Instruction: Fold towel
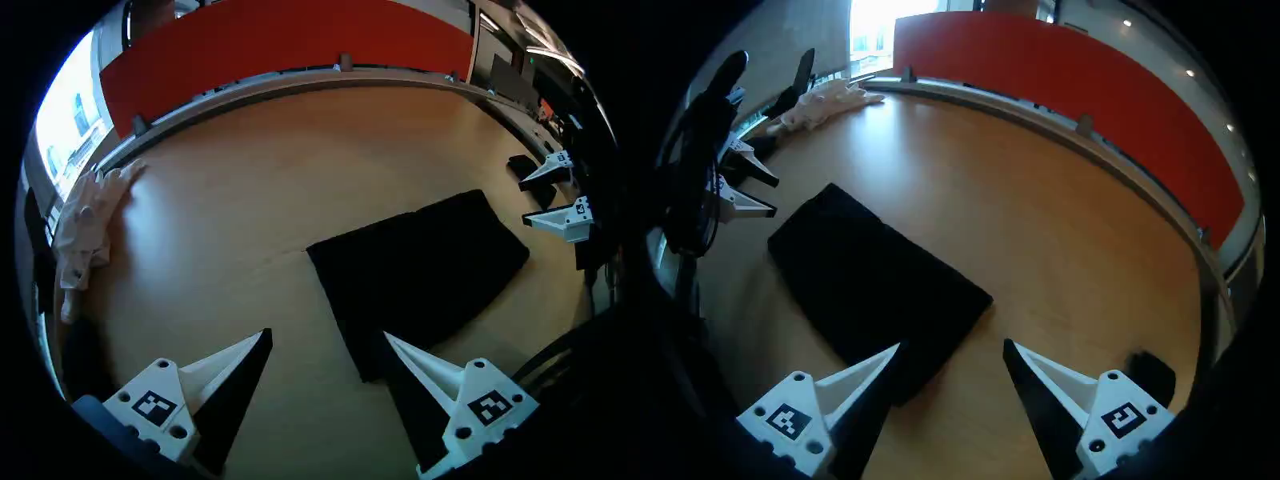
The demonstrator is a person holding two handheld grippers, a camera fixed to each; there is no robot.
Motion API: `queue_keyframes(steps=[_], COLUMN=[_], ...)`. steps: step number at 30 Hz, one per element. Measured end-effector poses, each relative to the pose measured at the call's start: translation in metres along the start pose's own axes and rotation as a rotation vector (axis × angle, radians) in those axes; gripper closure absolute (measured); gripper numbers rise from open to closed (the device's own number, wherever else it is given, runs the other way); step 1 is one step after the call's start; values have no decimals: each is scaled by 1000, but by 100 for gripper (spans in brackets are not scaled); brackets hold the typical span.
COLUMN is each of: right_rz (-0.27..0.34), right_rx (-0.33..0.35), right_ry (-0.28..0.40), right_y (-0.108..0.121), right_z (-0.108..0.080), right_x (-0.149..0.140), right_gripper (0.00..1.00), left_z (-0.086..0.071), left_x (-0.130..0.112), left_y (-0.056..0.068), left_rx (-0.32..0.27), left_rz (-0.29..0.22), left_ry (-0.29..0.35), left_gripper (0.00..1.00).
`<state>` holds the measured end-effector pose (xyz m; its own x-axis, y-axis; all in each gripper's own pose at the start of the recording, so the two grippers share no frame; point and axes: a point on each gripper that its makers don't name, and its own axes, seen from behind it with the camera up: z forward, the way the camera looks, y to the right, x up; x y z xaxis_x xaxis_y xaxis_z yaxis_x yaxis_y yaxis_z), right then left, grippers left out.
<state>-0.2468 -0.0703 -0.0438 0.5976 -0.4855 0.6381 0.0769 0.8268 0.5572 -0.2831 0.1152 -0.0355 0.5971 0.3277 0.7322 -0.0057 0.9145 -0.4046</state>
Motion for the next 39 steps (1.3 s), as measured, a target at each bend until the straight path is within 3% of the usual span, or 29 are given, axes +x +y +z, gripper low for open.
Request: queue_keyframes(steps=[15,39], right_rz=[-16,-117], right_rx=[31,116], right_ry=[7,-27], right_y=[-11,-28], right_z=[-5,8], right_x=[-8,-12], right_gripper=[10,10], left_z=[-15,-61], left_x=[-17,-66], left_y=[3,-10], left_rx=[13,91], left_rz=[-61,-200], left_ry=[8,7], left_gripper=[8,8])
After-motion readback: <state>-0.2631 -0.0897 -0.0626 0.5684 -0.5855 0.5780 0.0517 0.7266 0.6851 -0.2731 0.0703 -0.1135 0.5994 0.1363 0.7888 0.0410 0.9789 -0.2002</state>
